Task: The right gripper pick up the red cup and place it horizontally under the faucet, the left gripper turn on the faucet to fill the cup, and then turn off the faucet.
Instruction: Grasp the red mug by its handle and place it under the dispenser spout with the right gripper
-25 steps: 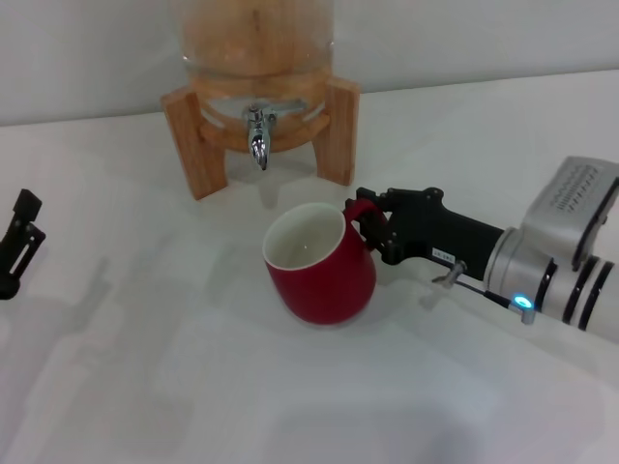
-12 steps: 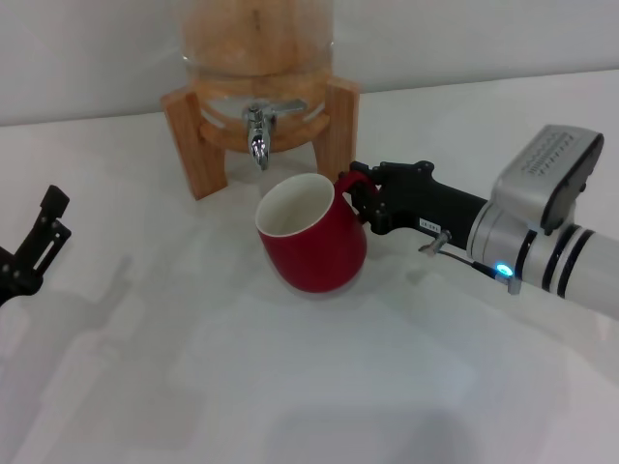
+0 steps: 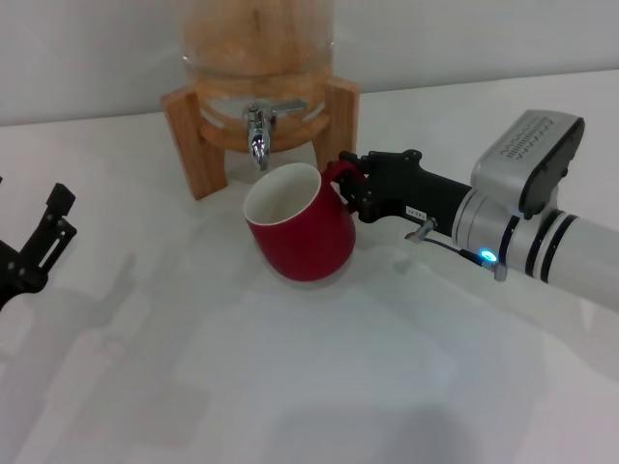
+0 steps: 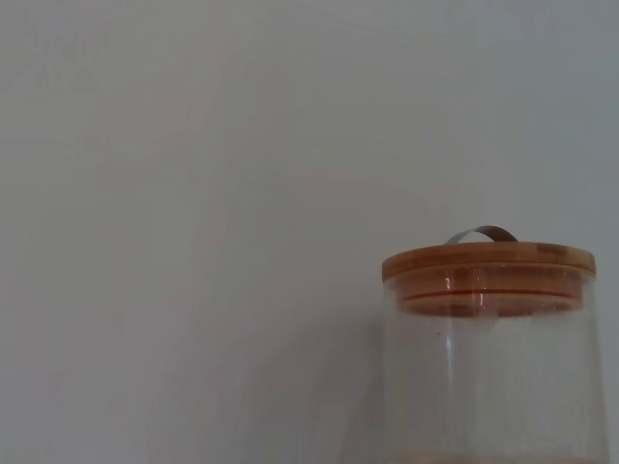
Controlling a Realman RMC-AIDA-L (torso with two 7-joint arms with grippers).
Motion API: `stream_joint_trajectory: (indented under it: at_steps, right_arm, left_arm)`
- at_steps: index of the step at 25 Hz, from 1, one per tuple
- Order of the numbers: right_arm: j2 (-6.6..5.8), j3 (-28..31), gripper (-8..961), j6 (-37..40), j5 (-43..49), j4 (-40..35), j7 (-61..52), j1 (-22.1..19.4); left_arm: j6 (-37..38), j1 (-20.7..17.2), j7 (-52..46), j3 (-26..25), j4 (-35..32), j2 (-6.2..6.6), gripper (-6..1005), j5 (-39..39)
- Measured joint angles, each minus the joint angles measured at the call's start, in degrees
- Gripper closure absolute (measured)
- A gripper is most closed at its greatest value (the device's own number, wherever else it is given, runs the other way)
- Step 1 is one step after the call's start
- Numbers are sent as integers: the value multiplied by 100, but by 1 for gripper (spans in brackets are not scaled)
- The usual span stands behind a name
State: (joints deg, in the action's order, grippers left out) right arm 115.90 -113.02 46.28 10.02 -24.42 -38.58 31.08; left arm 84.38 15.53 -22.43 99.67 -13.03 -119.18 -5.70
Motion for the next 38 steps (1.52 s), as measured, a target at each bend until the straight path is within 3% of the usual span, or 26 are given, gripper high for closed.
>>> stream_joint_trajectory:
  at_steps: [21,29,38]
  right_arm:
    - [29,-147,798,-437,-157,46,-6,310]
    - [29,-178,798,-451,-158,51,-10,325]
    - [29,-210,799,-693,-305,59,3,490]
  left_arm:
    - [-3,143,5,-89,41,-1,166,-147]
    - [-56,37,187,-819,59,23,166,32]
    - [-89,-69,377,-951,6,34,166,3]
